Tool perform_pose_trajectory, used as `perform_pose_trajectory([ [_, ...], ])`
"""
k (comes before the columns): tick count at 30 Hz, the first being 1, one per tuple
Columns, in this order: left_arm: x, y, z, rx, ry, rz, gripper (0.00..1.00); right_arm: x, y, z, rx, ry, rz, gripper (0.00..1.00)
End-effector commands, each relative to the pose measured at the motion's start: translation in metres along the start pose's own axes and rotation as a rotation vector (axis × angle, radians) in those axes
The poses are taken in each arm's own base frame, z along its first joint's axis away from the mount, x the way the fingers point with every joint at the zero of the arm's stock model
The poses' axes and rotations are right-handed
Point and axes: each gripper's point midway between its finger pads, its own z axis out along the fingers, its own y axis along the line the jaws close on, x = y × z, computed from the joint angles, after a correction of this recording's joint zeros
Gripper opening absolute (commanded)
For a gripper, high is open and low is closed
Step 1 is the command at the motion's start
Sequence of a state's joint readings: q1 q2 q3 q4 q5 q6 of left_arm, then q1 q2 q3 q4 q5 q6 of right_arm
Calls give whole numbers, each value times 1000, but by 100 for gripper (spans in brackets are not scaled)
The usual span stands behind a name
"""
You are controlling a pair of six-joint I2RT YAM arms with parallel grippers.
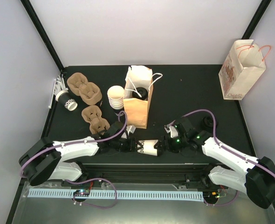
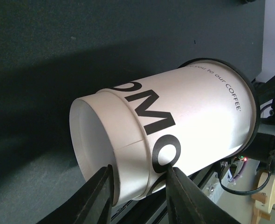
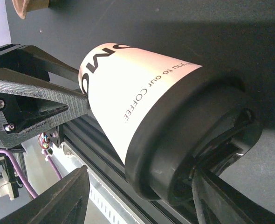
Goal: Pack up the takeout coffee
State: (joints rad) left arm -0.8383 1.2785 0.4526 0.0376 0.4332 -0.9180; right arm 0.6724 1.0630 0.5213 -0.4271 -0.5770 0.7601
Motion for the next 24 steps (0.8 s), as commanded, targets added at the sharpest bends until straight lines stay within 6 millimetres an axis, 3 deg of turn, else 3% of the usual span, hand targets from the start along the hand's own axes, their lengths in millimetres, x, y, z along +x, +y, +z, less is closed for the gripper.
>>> perform_pose_trajectory([
  [1,4,11,7,-30,29,-2,32,-10,28,-7,-91,-14,-30,63],
  [12,10,22,15,-51,61,-3,31,-16,55,-15,-137,-15,-58,62],
  [24,10,-7,15,69,95,4,34,-23,81,-35,-145,-35,-92,61],
])
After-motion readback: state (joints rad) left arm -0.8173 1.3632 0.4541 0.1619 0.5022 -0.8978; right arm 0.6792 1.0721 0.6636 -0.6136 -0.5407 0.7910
